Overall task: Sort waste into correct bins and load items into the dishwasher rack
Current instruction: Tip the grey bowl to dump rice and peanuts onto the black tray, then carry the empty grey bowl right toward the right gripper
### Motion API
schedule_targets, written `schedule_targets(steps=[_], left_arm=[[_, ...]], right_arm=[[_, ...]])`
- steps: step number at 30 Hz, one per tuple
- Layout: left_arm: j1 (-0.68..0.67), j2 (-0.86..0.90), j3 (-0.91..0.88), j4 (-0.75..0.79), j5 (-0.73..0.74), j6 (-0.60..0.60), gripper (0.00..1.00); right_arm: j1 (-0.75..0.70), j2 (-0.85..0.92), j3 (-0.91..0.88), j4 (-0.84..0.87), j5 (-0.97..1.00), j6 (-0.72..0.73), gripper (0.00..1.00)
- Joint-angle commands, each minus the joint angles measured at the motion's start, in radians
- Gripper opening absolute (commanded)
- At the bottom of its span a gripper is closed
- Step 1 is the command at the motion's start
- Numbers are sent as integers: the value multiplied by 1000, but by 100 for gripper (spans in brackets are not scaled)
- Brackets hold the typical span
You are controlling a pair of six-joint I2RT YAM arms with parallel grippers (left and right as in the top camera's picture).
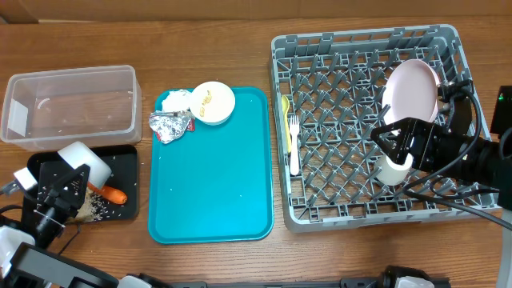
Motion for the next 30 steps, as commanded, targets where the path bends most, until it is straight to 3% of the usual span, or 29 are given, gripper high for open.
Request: schedule_targets(steps=[1,9,13,18,23,30], left_arm=[[-6,-24,-1,19,-40,-14,4],[-40,-85,0,-26,95,-10,4],[-131,-228,3,-52,31,-10,4],[-351,-434,31,-22,-83,-114,4],[-640,-549,33,243,-115,-373,4],[-1071,-473,33,852,-357,-857,4]], right_arm=[[0,-3,3,0,-2,4,82],[0,-3,3,6,-2,23,82],[0,-3,3,6,-2,23,81],[0,-3,3,6,-2,24,81],[0,-3,3,7,-2,26,81],[-2,-3,3,47,51,53,82]])
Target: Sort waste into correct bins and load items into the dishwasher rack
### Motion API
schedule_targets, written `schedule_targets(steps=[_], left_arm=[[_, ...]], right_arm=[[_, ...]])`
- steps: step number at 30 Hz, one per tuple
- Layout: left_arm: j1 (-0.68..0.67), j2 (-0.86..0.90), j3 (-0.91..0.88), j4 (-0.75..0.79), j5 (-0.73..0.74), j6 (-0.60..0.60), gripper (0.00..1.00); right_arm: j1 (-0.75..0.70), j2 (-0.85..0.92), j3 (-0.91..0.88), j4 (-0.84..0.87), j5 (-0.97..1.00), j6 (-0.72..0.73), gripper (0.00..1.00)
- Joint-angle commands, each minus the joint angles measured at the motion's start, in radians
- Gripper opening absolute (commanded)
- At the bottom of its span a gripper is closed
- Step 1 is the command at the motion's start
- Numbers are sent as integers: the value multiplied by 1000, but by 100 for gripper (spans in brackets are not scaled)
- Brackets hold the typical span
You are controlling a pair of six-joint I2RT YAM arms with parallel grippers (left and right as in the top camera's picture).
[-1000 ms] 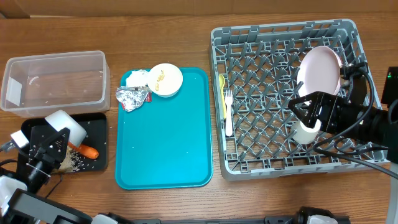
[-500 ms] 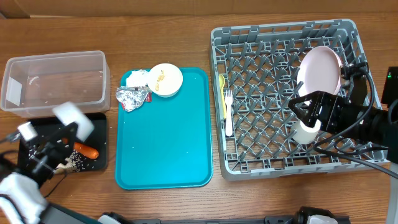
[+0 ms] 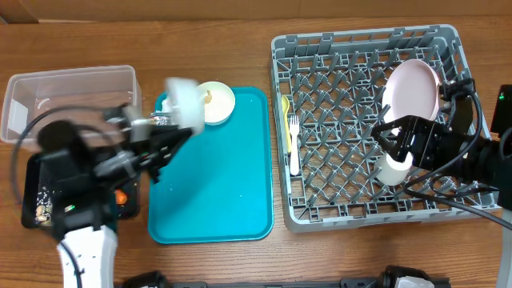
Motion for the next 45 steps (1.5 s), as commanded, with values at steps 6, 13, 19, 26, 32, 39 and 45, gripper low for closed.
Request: schedule_targets(steps=[6,13,19,26,32,39,45], left_arm=[[-381,267,10,544,-419,-621,4],[-530,657,10,1197,-537,-1009,4],[-592,897,31,1460,-582,-1155,4],[-636,1029,130,1463,-552,-1147,4],[-677,1088,208,1437,-546,-1115,4],[-703,1141,219,1423,-571,-1113,4],[-701,1143,219,1418,-550,-1113,6]], right_arm=[[-2,-3,3,51,113,70,82],[-2,-3,3,68,146,70,82],[-2,-3,3,68,146,70,82],[-2,-3,3,66,147,70,82],[-2,-3,3,57,146,70,82],[-2,-3,3,40,147,69,82],[-2,-3,3,38,147,69,82]])
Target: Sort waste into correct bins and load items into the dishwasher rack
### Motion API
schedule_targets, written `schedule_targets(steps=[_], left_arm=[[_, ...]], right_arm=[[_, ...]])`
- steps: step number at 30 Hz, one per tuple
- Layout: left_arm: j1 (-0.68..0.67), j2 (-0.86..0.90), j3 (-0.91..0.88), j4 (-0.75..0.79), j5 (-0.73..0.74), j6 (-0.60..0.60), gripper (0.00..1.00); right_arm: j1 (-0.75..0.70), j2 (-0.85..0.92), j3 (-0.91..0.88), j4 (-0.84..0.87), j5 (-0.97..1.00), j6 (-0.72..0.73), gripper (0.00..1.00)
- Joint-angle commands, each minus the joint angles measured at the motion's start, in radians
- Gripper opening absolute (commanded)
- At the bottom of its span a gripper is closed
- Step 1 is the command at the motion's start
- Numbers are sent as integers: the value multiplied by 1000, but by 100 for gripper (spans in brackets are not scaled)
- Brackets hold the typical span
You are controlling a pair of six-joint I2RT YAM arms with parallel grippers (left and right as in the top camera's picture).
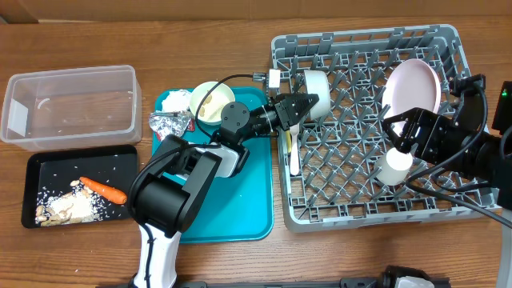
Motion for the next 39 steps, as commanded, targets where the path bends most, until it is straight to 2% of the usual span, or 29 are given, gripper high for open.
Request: schedule_targets(steps=[1,9,13,14,15,27,30,32,34,36,39], left_arm=[[3,11,21,4,19,21,7],[54,11,21,3,126,13,18],[86,11,21,3,181,-15,35],[92,11,21,3,193,-19,44],[95,11,21,3,205,-23,100],[141,-8,21,-88,334,-160,100],[151,-48,21,-170,347,-162,100],[159,-89,21,-281,351,-120,100],[171,-148,21,-472,346,-31,100],[185,-216,21,-706,314,96,100],[205,-371,21,-1135,168,317,100]], right_arm=[[-2,-3,5,-2,14,0,82],[-2,-3,5,-6,55,0,82],[-2,-3,5,-4,55,0,82],[-2,-3,5,-4,55,0,82],[-2,-3,5,-4,55,0,82],[-2,-3,5,-25,55,0,82],[-2,-3,5,-32,55,0,82],[-2,-3,5,-40,55,0,82],[-2,-3,5,-45,55,0,82],[-2,-3,5,-45,55,0,82],[-2,-3,5,-45,55,0,82]])
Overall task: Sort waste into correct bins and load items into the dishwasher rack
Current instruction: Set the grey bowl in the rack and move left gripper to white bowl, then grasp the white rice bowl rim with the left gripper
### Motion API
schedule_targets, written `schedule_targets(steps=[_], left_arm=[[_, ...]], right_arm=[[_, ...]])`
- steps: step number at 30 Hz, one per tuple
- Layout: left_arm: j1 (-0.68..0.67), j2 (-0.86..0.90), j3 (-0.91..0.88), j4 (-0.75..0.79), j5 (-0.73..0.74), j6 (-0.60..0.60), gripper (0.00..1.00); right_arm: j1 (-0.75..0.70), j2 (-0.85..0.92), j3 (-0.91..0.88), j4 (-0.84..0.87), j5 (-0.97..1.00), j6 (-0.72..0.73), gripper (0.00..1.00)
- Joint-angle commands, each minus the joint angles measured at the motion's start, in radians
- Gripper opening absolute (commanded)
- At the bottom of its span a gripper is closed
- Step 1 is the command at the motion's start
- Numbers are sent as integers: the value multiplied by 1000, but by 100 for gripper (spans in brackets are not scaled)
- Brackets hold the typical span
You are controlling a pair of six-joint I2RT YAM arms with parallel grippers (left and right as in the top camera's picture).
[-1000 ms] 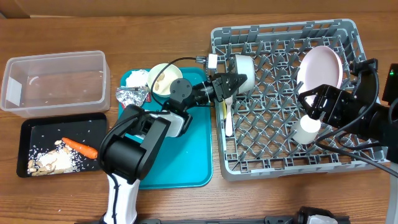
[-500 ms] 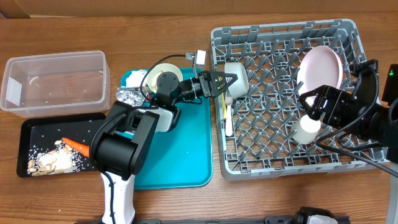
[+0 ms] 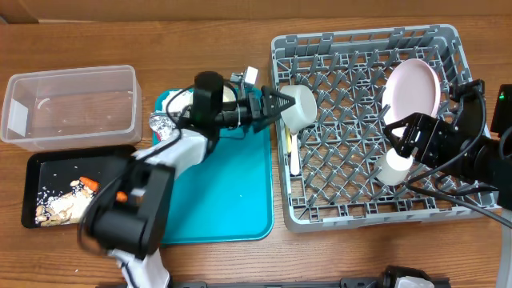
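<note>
My left gripper (image 3: 276,105) reaches across the teal tray (image 3: 216,200) and is shut on a white cup (image 3: 301,107). It holds the cup on its side over the left edge of the grey dishwasher rack (image 3: 364,212). At the rack's right end a pink plate (image 3: 413,86) stands on edge. My right gripper (image 3: 402,142) hangs open just above a second white cup (image 3: 393,169) that sits in the rack.
A clear plastic bin (image 3: 70,100) stands at the far left, and a black tray (image 3: 56,172) with food scraps and a carrot lies in front of it. Crumpled foil (image 3: 162,126) and a cream bowl (image 3: 230,90) are on the teal tray. A fork (image 3: 294,156) lies in the rack's left column.
The left gripper and its white cup have shifted a little toward the front and left, still at the rack's left edge, and the arm's pose has changed. The right gripper has barely moved.
The left gripper first held the white cup over the black tray at the far left. It was then above the teal tray's back left corner, and after that at the rack's left side, where it remains. The right gripper has stayed by the cup in the rack throughout.
</note>
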Motion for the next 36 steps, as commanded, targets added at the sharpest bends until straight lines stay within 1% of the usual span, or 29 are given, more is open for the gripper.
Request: schedule_targets(steps=[1,3,4,6,8,10,12,14,16,18,19,22,25,28,30,36], left_arm=[[24,-192,-10,-357,-188,335,100],[29,-298,-8,-542,-315,417,100],[30,-362,-4,-648,-406,452,100],[29,-463,1,-773,-550,520,100],[25,-547,1,-826,-648,620,100],[21,-601,1,-824,-649,745,100],[20,-642,1,-827,-647,801,100],[20,-651,1,-818,-688,849,100],[20,-633,1,-827,-797,852,100],[20,-592,1,-841,-918,851,95],[20,-559,1,-837,-948,852,93],[18,-461,2,-790,-951,871,85],[16,-367,10,-721,-948,870,82],[16,-296,40,-677,-955,875,74],[16,-250,66,-664,-955,900,67],[15,-127,94,-615,-949,915,66]], right_arm=[[-2,-3,5,3,10,0,82],[-2,-3,5,3,10,0,83],[-2,-3,5,3,10,0,83],[-2,-3,5,3,10,0,83],[-2,-3,5,3,10,0,84],[-2,-3,5,3,10,0,85],[-2,-3,5,3,10,0,86],[-2,-3,5,2,10,-1,86],[-2,-3,5,1,10,0,86],[-2,-3,5,2,10,-1,86],[-2,-3,5,2,10,-1,86],[-2,-3,5,3,10,-1,87],[-2,-3,5,3,10,-1,87],[-2,-3,5,3,11,-1,87],[-2,-3,5,3,10,0,87],[-2,-3,5,3,10,0,87]])
